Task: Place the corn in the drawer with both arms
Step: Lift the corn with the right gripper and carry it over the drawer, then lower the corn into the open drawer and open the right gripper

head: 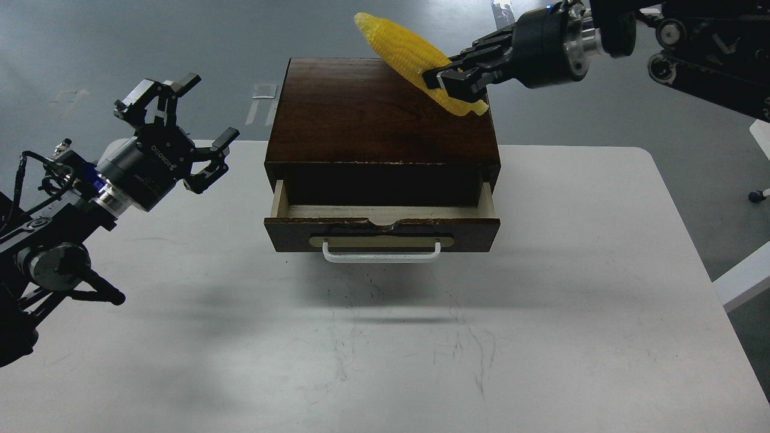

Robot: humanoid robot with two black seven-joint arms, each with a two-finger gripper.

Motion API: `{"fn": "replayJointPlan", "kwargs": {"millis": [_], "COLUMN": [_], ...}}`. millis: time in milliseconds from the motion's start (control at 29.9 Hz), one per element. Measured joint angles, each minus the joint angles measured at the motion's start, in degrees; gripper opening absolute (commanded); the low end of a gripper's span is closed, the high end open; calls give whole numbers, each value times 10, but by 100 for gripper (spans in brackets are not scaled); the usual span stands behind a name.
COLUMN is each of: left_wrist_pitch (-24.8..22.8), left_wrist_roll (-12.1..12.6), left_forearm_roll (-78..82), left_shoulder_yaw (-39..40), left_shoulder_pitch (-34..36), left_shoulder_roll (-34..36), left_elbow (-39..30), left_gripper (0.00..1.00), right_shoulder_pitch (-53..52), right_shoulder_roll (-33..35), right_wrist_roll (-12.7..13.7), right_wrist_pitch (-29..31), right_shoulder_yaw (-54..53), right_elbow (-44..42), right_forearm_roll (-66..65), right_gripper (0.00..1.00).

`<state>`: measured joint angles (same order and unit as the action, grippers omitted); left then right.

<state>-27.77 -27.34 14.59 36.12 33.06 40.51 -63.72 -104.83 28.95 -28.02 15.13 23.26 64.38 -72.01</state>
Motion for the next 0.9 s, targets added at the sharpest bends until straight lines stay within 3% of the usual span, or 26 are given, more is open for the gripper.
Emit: {"fn": "replayJointPlan", "kwargs": {"millis": [368,669,802,903], "left_wrist_pitch": [0,-1,-1,-1], "left_wrist_roll": [0,3,3,3], "left_forearm_roll": [4,4,5,7], "left_shoulder_yaw": [4,4,4,4], "left_shoulder_pitch": [0,0,1,1], "left_shoulder_roll": [0,0,0,0], "left_elbow": [0,0,0,0], "left_gripper": [98,98,98,98], "right_shoulder_pitch": [-26,-26,-19,-11], "right_shoulder_roll": [-133,-155,-155,-154], "right_wrist_roll": [0,0,0,0], "right_wrist_pitch": [-5,-66,-86,-91], "right_shoulder_yaw": [54,105,123,131], "right_elbow": [14,15,16,16], "right_forearm_roll": [-20,-146,-173,-176], "right_gripper": [7,8,14,26]}}
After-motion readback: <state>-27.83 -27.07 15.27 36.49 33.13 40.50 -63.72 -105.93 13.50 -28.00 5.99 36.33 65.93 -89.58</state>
